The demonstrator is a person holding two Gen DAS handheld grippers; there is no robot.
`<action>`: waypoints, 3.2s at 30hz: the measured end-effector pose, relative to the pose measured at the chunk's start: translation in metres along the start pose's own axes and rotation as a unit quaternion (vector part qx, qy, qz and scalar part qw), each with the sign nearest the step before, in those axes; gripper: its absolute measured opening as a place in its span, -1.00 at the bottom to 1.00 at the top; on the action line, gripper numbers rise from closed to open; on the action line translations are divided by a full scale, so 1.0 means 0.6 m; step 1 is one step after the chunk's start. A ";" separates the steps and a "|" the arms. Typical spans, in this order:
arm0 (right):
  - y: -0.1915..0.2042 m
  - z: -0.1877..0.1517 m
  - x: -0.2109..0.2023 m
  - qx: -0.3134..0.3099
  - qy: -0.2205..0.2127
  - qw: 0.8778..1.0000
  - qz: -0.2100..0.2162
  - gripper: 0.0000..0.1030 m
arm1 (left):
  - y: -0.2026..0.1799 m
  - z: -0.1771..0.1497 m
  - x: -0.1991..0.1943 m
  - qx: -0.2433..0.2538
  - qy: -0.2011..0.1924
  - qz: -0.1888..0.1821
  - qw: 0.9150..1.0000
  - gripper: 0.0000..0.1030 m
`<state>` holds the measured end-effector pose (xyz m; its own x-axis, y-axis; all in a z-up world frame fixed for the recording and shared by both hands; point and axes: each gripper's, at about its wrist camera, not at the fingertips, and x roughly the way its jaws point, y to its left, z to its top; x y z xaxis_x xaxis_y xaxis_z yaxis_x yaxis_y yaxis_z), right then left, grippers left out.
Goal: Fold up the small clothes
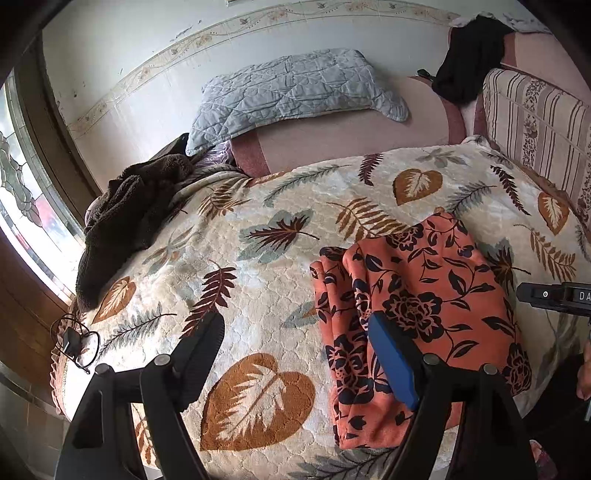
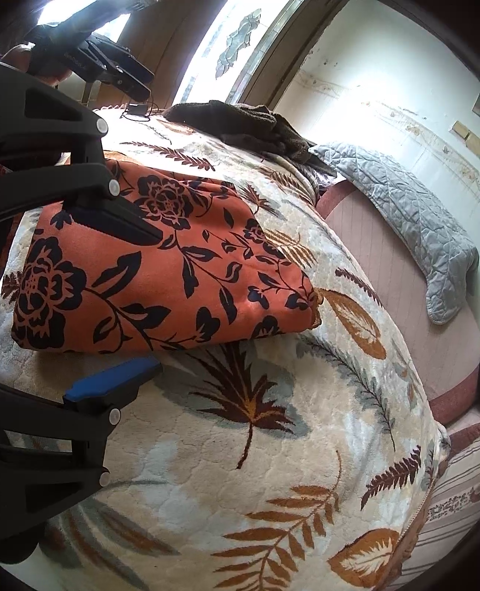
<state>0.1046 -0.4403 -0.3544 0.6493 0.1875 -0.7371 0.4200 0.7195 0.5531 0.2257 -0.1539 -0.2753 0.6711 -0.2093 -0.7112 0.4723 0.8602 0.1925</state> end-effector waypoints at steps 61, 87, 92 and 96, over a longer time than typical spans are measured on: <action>0.178 -0.028 -0.088 -0.115 -0.138 0.982 -0.056 0.40 | 0.046 -0.007 -0.030 -0.091 0.045 -0.039 0.994 0.51; 0.434 -0.236 -0.355 -0.297 -0.285 0.910 -0.054 0.57 | 0.146 -0.032 -0.454 -0.157 -0.212 0.078 0.961 0.96; 0.427 -0.221 -0.334 -0.291 -0.275 0.915 -0.057 0.57 | 0.134 -0.022 -0.440 -0.144 -0.222 0.081 0.961 0.96; 0.410 -0.194 -0.315 -0.276 -0.268 0.921 -0.066 0.58 | 0.127 -0.003 -0.420 -0.135 -0.216 0.072 0.964 0.96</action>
<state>0.0115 -0.2208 -0.1246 0.8979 -0.1754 -0.4038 0.2263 0.9706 0.0815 0.0915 -0.0345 -0.0824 0.9217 -0.2031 -0.3305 0.2300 0.9722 0.0439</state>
